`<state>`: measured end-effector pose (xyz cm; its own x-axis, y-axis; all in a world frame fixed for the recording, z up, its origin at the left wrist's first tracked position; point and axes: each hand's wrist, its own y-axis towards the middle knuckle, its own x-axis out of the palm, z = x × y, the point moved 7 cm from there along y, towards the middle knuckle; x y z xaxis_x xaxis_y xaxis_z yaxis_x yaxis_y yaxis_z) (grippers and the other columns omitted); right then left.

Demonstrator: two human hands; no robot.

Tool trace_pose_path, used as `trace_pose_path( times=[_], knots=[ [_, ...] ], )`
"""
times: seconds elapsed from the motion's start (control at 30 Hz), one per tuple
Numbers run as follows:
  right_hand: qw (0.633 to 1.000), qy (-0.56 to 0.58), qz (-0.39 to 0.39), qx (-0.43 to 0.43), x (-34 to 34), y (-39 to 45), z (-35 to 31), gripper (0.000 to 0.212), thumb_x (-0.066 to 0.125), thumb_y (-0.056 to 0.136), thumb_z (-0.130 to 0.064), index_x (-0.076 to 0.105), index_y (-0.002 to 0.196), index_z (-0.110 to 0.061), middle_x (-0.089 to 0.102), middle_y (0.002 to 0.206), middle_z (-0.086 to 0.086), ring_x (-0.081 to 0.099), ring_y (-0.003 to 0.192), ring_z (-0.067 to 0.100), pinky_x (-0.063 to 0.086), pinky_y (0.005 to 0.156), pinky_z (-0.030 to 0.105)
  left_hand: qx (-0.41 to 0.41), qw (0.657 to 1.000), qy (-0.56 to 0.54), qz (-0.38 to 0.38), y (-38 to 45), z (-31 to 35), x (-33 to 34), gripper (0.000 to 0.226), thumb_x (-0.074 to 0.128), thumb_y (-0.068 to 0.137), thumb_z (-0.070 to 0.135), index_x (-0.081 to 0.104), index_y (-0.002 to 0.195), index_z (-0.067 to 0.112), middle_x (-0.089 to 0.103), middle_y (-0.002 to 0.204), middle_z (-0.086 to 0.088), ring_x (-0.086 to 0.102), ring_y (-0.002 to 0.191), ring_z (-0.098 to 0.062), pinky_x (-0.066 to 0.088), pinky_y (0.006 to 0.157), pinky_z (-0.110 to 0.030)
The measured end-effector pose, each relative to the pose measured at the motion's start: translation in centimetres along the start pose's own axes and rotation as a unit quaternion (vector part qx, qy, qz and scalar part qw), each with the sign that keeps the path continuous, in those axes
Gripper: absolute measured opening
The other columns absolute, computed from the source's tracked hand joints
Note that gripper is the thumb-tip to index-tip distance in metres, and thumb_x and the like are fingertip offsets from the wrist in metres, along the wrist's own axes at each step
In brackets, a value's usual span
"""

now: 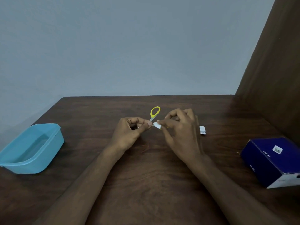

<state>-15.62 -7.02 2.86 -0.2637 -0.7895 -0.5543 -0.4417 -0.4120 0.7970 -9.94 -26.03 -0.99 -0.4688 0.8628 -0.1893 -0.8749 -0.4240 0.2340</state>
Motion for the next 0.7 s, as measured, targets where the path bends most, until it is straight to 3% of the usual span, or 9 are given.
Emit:
trace_pose_path(
  times=[0.1, 0.23, 0.4, 0.57, 0.7],
  knots=[
    [1.000, -0.004, -0.002, 0.026, -0.3, 0.0, 0.7, 0.009, 0.080, 0.087, -0.032, 0.083, 0.093, -0.038, 0.064, 0.110, -0.009, 0.053, 0.097, 0.026, 0.044, 0.077, 0.044, -0.001, 1.000, 0.010, -0.005, -0.2, 0.1, 0.3, 0.007, 0.083, 0.093, 0.025, 0.085, 0.089, 0.018, 0.083, 0.086, -0.007, 0.074, 0.083, -0.007, 0.054, 0.082, -0.019],
    [0.998, -0.021, -0.053, -0.032, 0.4, -0.2, -1.6, 0.015, 0.069, 0.094, -0.041, 0.083, 0.097, -0.039, 0.064, 0.115, -0.009, 0.053, 0.102, 0.022, 0.037, 0.079, 0.038, -0.003, 1.000, 0.004, 0.001, -0.2, 0.0, 0.0, 0.006, 0.082, 0.094, 0.023, 0.085, 0.090, 0.019, 0.083, 0.087, -0.007, 0.075, 0.084, -0.008, 0.055, 0.080, -0.017],
    [0.999, -0.051, 0.001, 0.014, -0.8, 0.4, 0.1, 0.012, 0.074, 0.095, -0.042, 0.083, 0.089, -0.038, 0.065, 0.116, -0.007, 0.055, 0.104, 0.027, 0.035, 0.079, 0.039, -0.004, 1.000, -0.013, 0.012, -0.1, 0.1, -0.1, 0.006, 0.081, 0.094, 0.019, 0.084, 0.089, 0.018, 0.083, 0.085, -0.006, 0.073, 0.079, -0.002, 0.051, 0.076, -0.011],
    [0.999, -0.039, -0.024, -0.029, 0.1, 0.1, -1.5, 0.003, 0.079, 0.087, -0.035, 0.082, 0.087, -0.036, 0.066, 0.118, -0.008, 0.058, 0.103, 0.028, 0.037, 0.077, 0.040, -0.007, 1.000, -0.018, 0.015, 0.0, 0.0, -0.1, 0.007, 0.079, 0.096, 0.016, 0.084, 0.091, 0.016, 0.083, 0.083, -0.003, 0.072, 0.077, 0.002, 0.050, 0.074, -0.009],
    [0.998, -0.034, 0.021, 0.040, -0.9, 0.2, 0.7, 0.002, 0.081, 0.089, -0.035, 0.082, 0.089, -0.037, 0.065, 0.117, -0.008, 0.056, 0.104, 0.028, 0.039, 0.078, 0.041, -0.009, 0.999, -0.017, 0.025, 0.1, -0.2, -0.3, 0.008, 0.080, 0.095, 0.019, 0.084, 0.093, 0.013, 0.082, 0.082, -0.003, 0.069, 0.072, 0.004, 0.049, 0.073, -0.010]
  ],
)
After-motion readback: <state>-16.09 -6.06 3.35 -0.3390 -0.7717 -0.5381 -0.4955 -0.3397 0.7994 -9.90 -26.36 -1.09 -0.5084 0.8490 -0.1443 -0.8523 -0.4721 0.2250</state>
